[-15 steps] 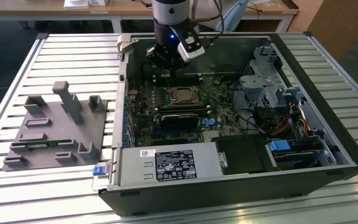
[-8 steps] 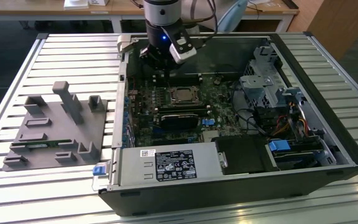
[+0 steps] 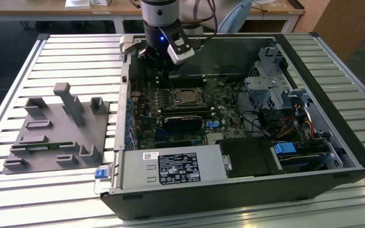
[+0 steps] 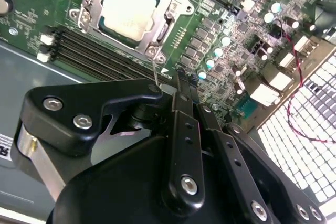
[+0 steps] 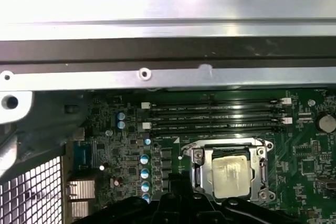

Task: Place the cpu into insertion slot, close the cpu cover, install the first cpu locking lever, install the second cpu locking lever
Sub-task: 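Install the first cpu locking lever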

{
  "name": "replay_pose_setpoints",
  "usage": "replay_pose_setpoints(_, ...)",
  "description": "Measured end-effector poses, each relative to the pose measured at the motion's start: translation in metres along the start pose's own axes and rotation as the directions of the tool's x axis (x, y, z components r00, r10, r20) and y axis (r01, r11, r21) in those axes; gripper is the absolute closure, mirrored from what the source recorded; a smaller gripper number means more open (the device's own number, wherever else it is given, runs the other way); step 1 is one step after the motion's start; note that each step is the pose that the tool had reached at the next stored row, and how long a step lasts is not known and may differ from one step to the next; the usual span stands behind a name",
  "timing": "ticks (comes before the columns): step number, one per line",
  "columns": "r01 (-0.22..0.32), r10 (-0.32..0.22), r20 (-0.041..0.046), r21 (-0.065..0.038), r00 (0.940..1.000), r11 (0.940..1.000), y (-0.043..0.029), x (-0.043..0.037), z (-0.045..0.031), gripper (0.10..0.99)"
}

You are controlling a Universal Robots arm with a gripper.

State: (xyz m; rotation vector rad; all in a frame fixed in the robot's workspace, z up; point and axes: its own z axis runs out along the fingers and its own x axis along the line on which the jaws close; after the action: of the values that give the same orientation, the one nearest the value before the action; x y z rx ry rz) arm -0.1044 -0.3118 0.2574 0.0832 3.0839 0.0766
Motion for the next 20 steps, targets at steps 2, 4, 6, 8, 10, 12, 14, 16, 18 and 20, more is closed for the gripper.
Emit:
replay_pose_setpoints(2,0.0,0.0,0.0,0.0,1.0,1.0,0.0015,0.0026,0.0005,0.98)
replay_pose_setpoints(4,0.0,0.0,-0.0001,0.0,1.0,1.0,0.0029,0.0051,0.0013,0.98)
replay_pose_setpoints(6,0.001,-0.001,-0.0001,0.0,1.0,1.0,0.0046,0.007,0.002,0.98)
replay_pose_setpoints(8,0.001,-0.001,-0.0001,0.0,1.0,1.0,0.0073,0.0081,0.0029,0.98)
replay_pose_setpoints(10,0.001,-0.001,0.0,0.0,1.0,1.0,0.0111,0.0086,0.0039,0.98)
replay_pose_setpoints(12,0.001,-0.001,-0.0001,0.0,1.0,1.0,0.0158,0.0088,0.0045,0.98)
replay_pose_setpoints(14,0.002,-0.002,-0.0002,0.0,1.0,1.0,0.0183,0.009,0.0049,0.98)
replay_pose_setpoints(16,0.003,-0.003,-0.0002,0.0,1.0,1.0,0.0184,0.0088,0.0052,0.98)
replay_pose_setpoints(18,0.003,-0.003,-0.0002,0.0,1.0,1.0,0.0185,0.0084,0.0053,0.98)
replay_pose_setpoints(20,0.003,-0.003,-0.0002,0.0,1.0,1.0,0.0185,0.0082,0.0053,0.98)
